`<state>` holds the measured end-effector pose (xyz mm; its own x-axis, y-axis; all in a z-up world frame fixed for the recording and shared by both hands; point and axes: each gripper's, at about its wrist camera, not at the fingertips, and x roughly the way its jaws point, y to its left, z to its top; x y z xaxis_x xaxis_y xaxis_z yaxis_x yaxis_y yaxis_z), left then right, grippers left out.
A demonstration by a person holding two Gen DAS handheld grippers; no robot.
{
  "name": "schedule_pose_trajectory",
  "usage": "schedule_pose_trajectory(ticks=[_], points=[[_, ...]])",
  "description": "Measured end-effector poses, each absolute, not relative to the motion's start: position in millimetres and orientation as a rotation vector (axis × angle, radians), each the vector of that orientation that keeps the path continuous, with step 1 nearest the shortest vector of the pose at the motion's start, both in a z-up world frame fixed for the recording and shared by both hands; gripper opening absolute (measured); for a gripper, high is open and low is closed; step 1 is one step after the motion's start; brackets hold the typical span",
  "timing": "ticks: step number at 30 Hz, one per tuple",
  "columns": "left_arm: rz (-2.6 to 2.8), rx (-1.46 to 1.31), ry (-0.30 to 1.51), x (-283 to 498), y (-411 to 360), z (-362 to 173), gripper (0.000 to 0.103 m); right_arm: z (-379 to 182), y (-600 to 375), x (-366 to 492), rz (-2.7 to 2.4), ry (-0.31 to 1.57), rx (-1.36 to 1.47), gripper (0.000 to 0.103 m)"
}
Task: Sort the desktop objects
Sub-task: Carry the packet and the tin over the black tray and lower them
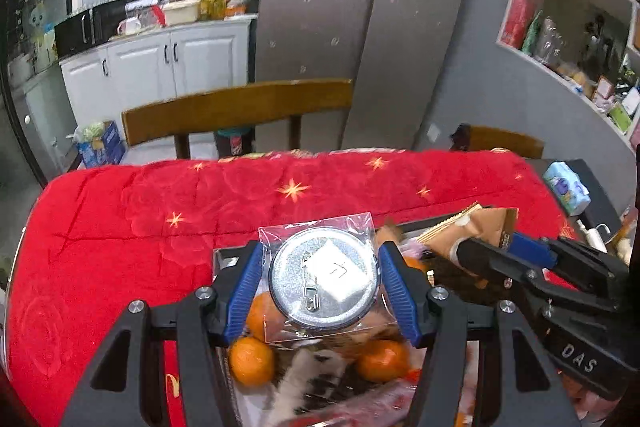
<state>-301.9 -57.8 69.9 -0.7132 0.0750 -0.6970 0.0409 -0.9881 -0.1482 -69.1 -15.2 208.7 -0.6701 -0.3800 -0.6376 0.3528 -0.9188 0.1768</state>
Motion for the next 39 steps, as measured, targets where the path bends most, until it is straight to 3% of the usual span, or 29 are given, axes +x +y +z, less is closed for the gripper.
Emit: schedule_pose_trajectory(ticks=[4, 24, 33, 37, 39], points=[[2.849, -1.263, -0.297, -308, -67, 53, 0.061, 193, -22, -87, -2.548, -0.057, 1.060, 0.031], [2.847, -1.317, -0.198, -311, -54, 30, 0.061, 175, -23, -93, -2.524, -0.074, 1.082, 0.032], [2.849, -1.350, -0.205, -312, -54, 28, 0.066, 171, -23, -92, -2.515, -0.066, 1.089, 0.038], [2.824, -1.391, -0.244, -312, -59, 25, 0.067, 178, -20, -89, -2.485, -0.119, 1.060, 0.064], [2.800, -1.427, -0.276, -312, -61, 26, 0.074, 183, -19, -87, -2.488, -0.119, 1.060, 0.076]])
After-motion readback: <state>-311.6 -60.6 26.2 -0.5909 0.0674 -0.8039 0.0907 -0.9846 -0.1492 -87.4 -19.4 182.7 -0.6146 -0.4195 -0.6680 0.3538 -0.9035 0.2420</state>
